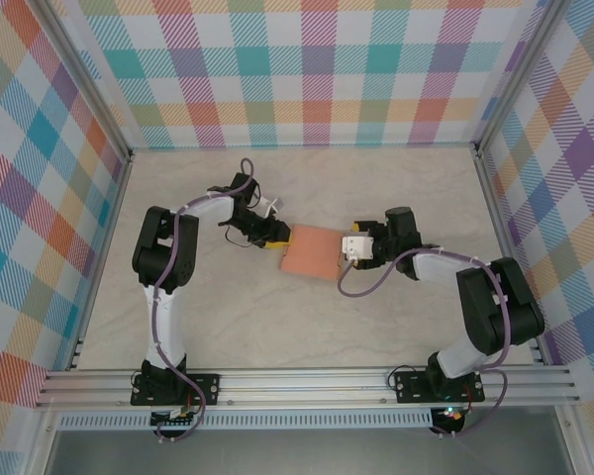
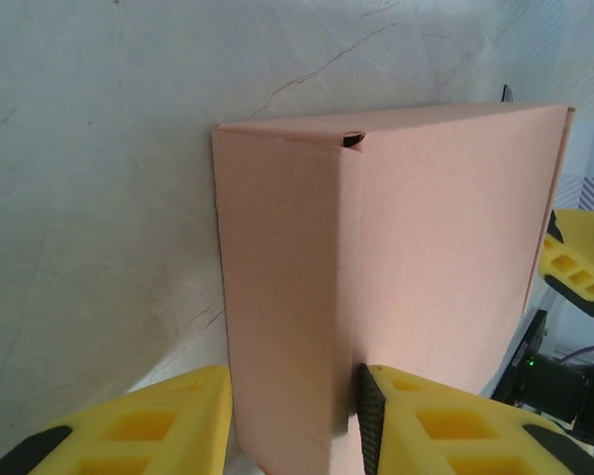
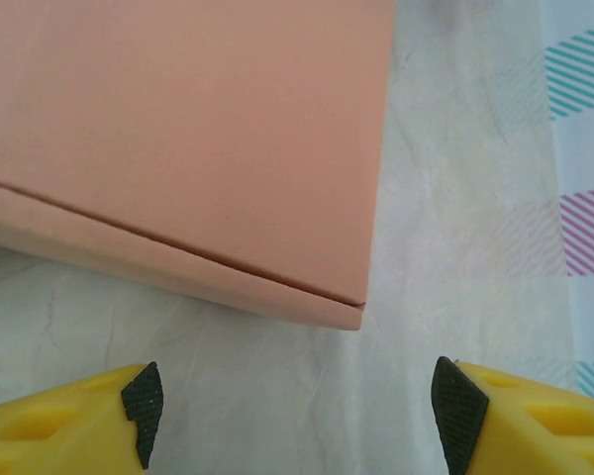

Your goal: Fold the paper box

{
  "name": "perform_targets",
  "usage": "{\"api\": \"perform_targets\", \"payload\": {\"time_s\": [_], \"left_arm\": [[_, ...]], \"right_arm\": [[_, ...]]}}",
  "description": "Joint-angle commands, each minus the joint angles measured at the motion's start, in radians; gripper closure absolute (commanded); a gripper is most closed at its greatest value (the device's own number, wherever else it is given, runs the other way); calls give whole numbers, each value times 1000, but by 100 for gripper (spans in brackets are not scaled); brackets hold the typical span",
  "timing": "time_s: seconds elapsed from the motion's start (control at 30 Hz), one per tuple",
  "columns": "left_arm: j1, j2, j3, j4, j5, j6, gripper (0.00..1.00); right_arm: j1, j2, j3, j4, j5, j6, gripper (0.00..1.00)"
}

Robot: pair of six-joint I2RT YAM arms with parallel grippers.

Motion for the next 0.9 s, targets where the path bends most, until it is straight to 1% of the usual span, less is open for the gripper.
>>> {"api": "perform_targets", "payload": {"time_s": [0.0, 0.1, 0.2, 0.33, 0.43, 0.53, 0.63, 0.67, 0.73, 0.87], "left_arm": [[28, 67, -14, -66, -120, 26, 62], [34, 71, -12, -67, -117, 27, 62], [36, 73, -11, -67, -115, 28, 62], [38, 78, -10, -67, -109, 28, 62], [38, 78, -8, -68, -105, 29, 62], [42, 79, -5, -71, -100, 30, 62], [47, 75, -3, -74, -90, 35, 61], [49, 74, 0, -79, -82, 37, 61], [55, 68, 5, -81, -72, 40, 61], [62, 51, 16, -90, -53, 43, 59]], "right_arm": [[20, 51, 24, 43, -8, -107, 26], [41, 90, 39, 56, 4, -134, 26], [71, 140, 39, 130, 34, -170, 26], [115, 194, 18, 297, 78, -185, 26], [139, 210, 9, 381, 80, -180, 26], [148, 194, 5, 425, 67, -157, 26], [148, 152, 6, 402, 39, -128, 28], [149, 137, 6, 357, 27, -121, 29], [149, 106, 3, 321, 4, -109, 32], [158, 64, -22, 316, -19, -89, 37]]}}
